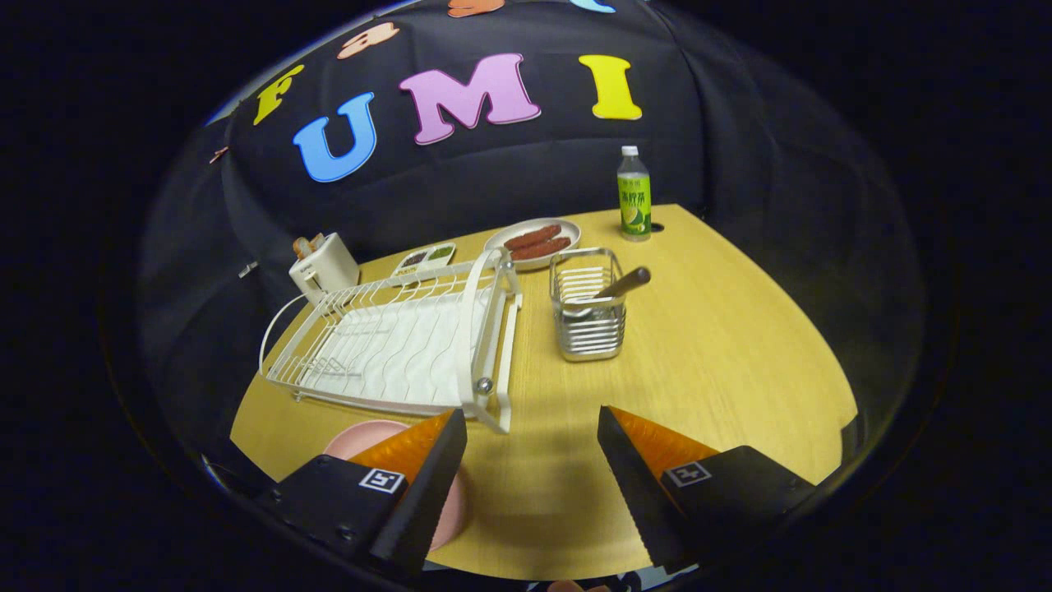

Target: Take the plate from the dish rack, then take the spoon from the basket and place it into the plate.

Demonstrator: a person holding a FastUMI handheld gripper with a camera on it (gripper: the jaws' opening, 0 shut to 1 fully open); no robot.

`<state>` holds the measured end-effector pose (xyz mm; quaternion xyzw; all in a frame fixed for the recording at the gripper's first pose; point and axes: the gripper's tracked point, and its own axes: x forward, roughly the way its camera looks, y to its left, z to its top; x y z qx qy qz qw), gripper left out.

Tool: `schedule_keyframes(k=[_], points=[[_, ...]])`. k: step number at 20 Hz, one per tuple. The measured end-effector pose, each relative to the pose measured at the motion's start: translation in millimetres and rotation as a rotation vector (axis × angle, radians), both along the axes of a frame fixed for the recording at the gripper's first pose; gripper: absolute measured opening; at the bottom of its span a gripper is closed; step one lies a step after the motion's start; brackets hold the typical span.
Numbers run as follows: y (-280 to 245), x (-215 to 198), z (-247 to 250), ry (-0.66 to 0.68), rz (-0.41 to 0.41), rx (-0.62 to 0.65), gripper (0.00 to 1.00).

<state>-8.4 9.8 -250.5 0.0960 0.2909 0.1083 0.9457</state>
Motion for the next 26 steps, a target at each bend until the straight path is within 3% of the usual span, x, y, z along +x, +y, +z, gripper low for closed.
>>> schedule_keyframes(k=[7,16,19,24,26], points=[[-51,59,23,-0.197,0.051,-0.051,0.98],[-41,117,9,-0.351,0.157,-0.061,0.98],[-28,124,-4,-0.342,0.189,-0.035,0.78],[-21,129,-2,-0.385,0.214,-0.026,0.74],[-18,129,-8,-0.366,0.218,-0.029,0.57]])
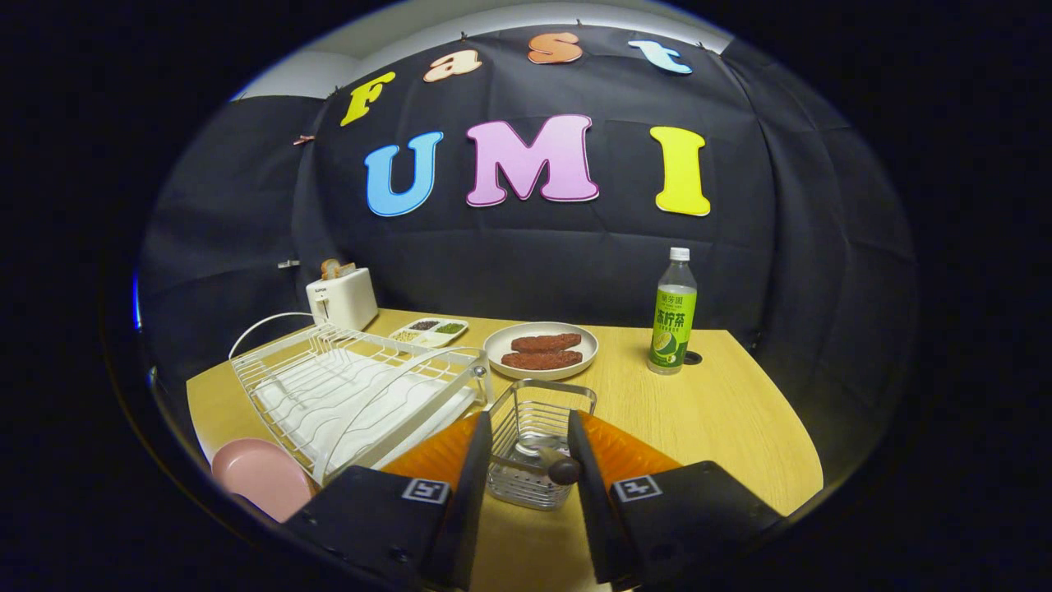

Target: Take the plate from the dish rack, then take the spoon from the basket and place it into the plate.

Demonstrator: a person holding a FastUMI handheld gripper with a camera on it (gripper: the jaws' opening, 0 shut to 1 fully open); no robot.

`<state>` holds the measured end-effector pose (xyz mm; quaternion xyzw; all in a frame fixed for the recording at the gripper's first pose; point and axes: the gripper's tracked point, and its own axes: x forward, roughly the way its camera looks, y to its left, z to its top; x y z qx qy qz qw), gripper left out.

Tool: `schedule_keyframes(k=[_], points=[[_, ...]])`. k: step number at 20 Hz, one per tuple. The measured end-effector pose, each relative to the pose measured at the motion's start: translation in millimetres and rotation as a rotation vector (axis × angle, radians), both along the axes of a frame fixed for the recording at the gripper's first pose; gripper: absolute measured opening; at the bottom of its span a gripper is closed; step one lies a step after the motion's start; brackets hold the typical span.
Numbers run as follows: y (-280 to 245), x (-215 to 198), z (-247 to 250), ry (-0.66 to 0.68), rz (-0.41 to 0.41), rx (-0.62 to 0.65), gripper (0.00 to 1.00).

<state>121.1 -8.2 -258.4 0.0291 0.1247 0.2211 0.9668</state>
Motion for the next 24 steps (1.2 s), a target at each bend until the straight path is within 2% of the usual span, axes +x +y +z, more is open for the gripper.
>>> schedule_keyframes(k=[1,7,10,11,19,24], points=[[2,1,-2,0.005,0.001,0.003,0.49],[13,3,2,-0.007,0.01,-0.013,0.49],[5,6,0,-0.002,-0.043,-0.031,0.24],[4,7,1,0.005,-0.046,-0.022,0.2],[1,26,13,0.044,-0.077,-0.001,0.12],[0,38,45,0.014,-0.099,0.001,0.1]])
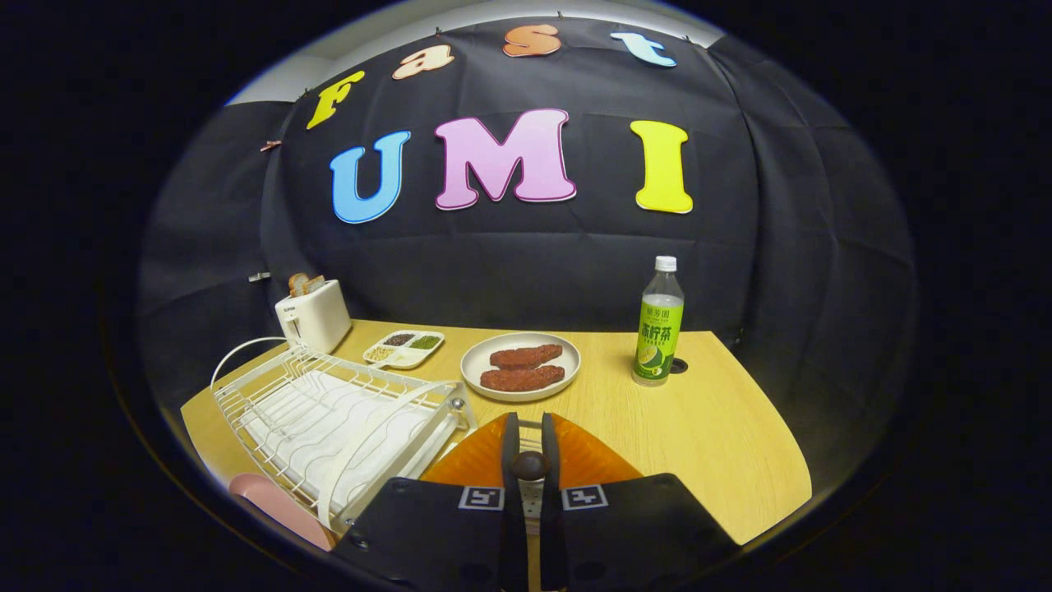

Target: Take the plate from the dish rack, then take the spoon from the basket and place it into the plate.

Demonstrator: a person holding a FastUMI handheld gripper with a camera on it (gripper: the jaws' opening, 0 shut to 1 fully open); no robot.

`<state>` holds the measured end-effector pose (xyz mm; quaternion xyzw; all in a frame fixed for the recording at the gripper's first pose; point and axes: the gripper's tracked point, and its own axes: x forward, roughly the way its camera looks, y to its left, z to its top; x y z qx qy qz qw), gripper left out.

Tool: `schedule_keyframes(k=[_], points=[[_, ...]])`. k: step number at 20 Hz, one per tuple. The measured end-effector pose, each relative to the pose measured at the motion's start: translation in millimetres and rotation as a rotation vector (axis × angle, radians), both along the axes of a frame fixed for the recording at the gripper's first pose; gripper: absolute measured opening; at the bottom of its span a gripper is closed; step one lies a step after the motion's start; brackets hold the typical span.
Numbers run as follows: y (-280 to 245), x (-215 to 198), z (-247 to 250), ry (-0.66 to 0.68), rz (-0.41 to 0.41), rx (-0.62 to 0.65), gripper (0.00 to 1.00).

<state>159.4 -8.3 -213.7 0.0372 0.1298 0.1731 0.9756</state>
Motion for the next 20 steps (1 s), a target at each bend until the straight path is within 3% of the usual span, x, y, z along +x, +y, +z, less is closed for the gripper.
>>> schedule_keyframes(k=[7,14,16,20], points=[[-2,-11,69,-0.052,-0.032,-0.053,0.1],[37,-94,126,-0.02,-0.029,-0.002,0.1],[66,-119,129,0.0,-0.006,0.042,0.1],[139,-167,107,0.055,0.126,0.109,0.1]])
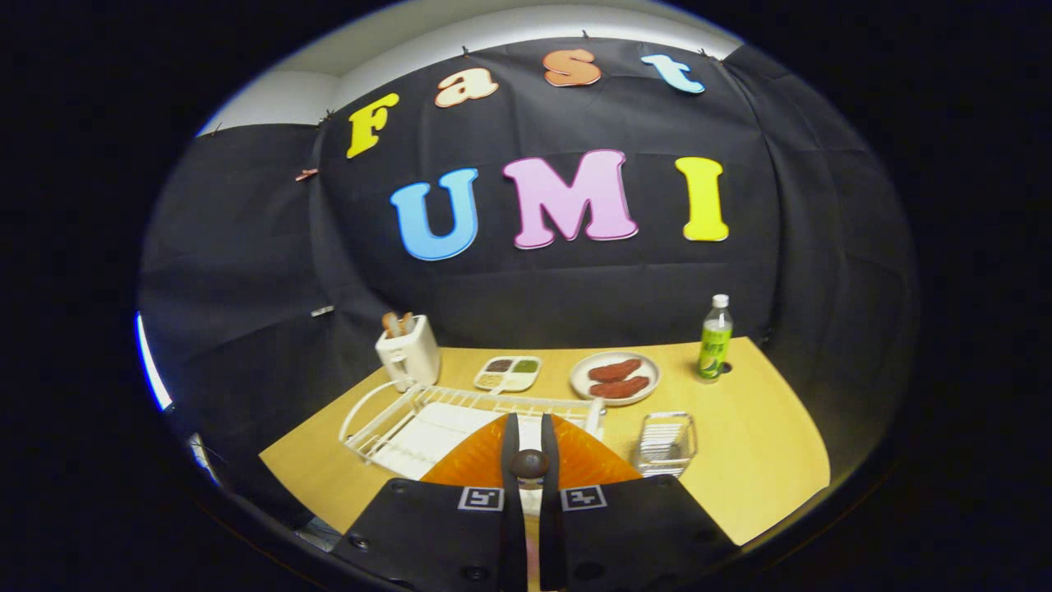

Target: Take the plate from the dish rack, then take the spoon from the basket and place it into the plate.

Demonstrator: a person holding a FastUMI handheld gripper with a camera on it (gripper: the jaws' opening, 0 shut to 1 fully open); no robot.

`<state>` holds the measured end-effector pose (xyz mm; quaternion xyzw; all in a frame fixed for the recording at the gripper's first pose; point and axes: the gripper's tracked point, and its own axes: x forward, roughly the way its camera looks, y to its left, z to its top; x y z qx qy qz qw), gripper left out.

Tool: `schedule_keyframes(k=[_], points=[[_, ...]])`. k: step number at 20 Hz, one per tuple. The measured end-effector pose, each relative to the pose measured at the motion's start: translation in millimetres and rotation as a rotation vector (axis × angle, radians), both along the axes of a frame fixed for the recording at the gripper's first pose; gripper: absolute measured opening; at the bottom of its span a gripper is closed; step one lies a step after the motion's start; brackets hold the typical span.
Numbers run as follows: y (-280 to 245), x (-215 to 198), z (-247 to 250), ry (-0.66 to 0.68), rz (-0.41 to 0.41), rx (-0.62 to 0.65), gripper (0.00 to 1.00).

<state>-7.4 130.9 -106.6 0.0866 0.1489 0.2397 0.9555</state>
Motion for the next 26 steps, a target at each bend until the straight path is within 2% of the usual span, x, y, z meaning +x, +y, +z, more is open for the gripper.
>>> schedule_keyframes(k=[6,10,15,19,23,26], points=[[75,-44,-60,0.063,0.138,0.005,0.1],[96,-56,-92,0.083,0.181,-0.007,0.1],[98,-56,-111,0.075,0.187,-0.035,0.1],[99,-58,-117,0.08,0.233,-0.056,0.13],[91,-59,-125,0.124,0.227,-0.08,0.15],[78,-59,-121,0.132,0.207,-0.113,0.23]])
